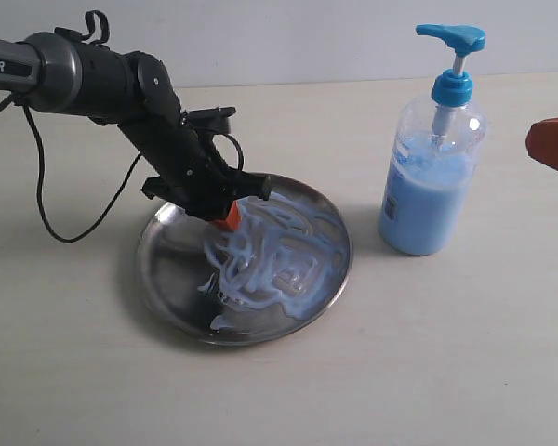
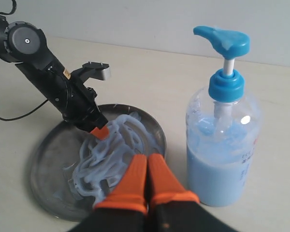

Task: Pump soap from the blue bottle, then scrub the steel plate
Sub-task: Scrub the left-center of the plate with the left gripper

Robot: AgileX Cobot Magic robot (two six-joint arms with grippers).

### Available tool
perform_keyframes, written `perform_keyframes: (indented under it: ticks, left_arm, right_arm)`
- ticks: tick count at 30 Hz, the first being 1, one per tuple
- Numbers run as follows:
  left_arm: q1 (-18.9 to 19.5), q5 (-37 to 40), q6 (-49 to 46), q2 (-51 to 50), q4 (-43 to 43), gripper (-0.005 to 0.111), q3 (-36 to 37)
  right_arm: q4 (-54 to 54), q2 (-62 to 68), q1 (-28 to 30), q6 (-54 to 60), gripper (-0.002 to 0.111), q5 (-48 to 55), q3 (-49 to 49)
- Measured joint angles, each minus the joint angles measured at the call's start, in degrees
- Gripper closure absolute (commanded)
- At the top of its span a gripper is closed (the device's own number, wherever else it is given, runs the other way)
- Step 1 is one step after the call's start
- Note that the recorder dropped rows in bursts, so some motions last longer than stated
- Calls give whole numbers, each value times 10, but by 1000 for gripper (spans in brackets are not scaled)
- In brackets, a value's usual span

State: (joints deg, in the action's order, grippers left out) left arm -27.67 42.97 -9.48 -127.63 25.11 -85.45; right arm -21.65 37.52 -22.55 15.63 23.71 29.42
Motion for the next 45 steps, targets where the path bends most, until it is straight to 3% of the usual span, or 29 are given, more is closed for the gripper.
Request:
perform_keyframes:
  ticks: [10,22,45]
  left_arm:
    - [-2,95,-9,6,-2,107,0]
    - [-53,120,-22,33,-23,107,1]
    - [-57,-77,-22,33,-46,107,39]
  right_arm:
    - [0,0,0,3,108,0,0]
    - [0,0,0,7,108,0,0]
    - [-2,0,0,7,108,0,0]
